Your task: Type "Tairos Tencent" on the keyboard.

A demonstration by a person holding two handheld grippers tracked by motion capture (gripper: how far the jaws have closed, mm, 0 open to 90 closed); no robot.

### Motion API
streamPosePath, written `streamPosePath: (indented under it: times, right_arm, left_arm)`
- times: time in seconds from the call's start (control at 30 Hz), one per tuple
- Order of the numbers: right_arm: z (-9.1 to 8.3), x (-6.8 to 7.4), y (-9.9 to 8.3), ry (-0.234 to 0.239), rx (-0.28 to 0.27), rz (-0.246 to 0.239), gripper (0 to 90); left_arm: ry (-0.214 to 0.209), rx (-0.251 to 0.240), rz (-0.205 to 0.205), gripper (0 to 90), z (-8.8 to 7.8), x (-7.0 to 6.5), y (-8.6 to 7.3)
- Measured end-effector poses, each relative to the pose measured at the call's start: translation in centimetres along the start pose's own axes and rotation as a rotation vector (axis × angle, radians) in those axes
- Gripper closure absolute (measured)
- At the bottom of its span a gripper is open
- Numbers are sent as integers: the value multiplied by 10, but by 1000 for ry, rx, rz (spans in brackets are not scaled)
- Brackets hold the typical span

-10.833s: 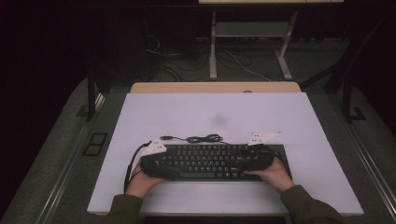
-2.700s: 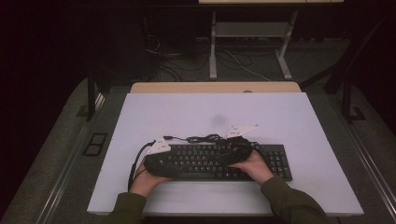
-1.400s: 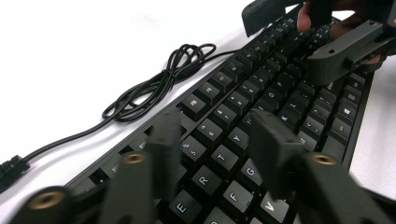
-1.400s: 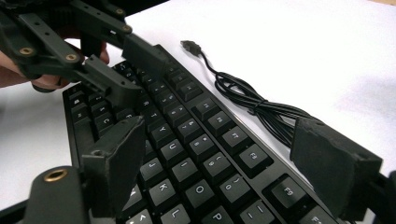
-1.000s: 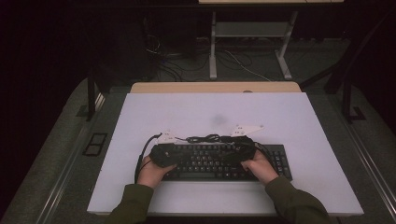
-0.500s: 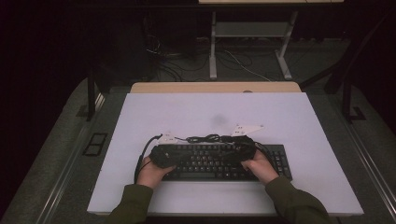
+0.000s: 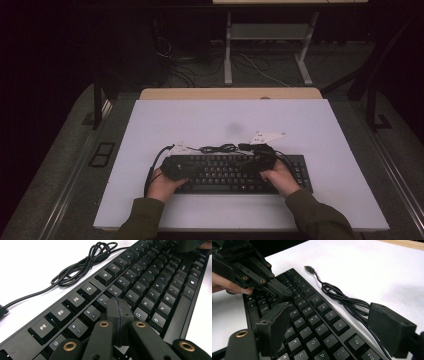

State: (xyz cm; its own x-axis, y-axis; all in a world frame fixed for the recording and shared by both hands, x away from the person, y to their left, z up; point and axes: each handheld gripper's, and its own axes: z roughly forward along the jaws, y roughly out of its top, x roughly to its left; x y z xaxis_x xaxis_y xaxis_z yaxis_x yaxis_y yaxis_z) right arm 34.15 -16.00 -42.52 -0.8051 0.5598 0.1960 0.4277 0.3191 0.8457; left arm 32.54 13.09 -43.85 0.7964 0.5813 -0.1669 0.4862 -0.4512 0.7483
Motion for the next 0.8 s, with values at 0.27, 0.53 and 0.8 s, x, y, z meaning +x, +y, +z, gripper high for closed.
streamPosePath:
  times: [0.27, 0.53, 0.8]
  right_arm:
    - [2, 1, -1, 2, -1, 7, 178]
    - [-2, -1, 0, 4, -25, 17, 178]
    - [-2, -1, -1, 8, -24, 12, 178]
  left_arm:
    - [-3, -23, -13, 888, -4, 0, 1]
    - [-15, -49, -24, 833, -8, -2, 1]
    - [-6, -74, -9, 664, -12, -5, 3]
